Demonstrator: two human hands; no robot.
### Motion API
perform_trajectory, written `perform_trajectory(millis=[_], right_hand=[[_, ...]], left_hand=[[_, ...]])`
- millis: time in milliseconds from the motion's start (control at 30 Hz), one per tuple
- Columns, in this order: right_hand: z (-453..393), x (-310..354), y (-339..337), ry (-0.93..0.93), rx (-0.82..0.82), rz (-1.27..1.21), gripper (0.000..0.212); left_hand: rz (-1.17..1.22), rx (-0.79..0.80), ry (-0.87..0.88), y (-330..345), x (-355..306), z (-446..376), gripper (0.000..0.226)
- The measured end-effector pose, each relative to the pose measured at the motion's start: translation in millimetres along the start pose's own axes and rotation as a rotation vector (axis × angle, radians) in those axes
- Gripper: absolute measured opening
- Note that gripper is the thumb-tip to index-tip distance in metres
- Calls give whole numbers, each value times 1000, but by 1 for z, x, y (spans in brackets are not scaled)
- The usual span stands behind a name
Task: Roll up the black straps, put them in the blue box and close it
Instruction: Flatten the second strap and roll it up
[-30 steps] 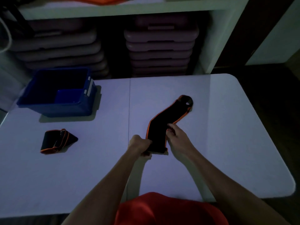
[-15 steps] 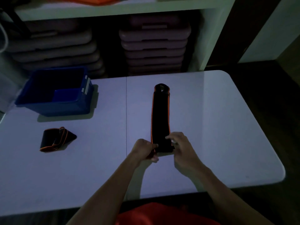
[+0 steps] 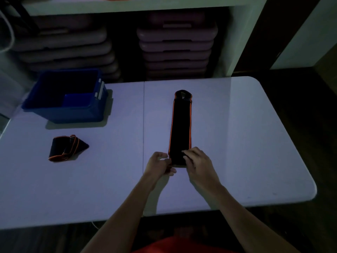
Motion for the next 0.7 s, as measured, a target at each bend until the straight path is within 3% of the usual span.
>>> perform_trajectory(millis=[367,700], right_hand=[[3,-3,-7,-137,68,187,31],[3,-6,-6,-127,57,81,29]], left_hand=[[61,-40,-33,3,8,-5,34],[40,70,34,8,8,-4,31]])
Point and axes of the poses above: each hand's wrist, its own z-axis away from the middle knuckle, its own y-axis out of the palm, x = y × z, the point moved 4 cm from there along -z, towards the middle knuckle, and after that the axes turned 4 degrees about -x, right-handed, at the moved point
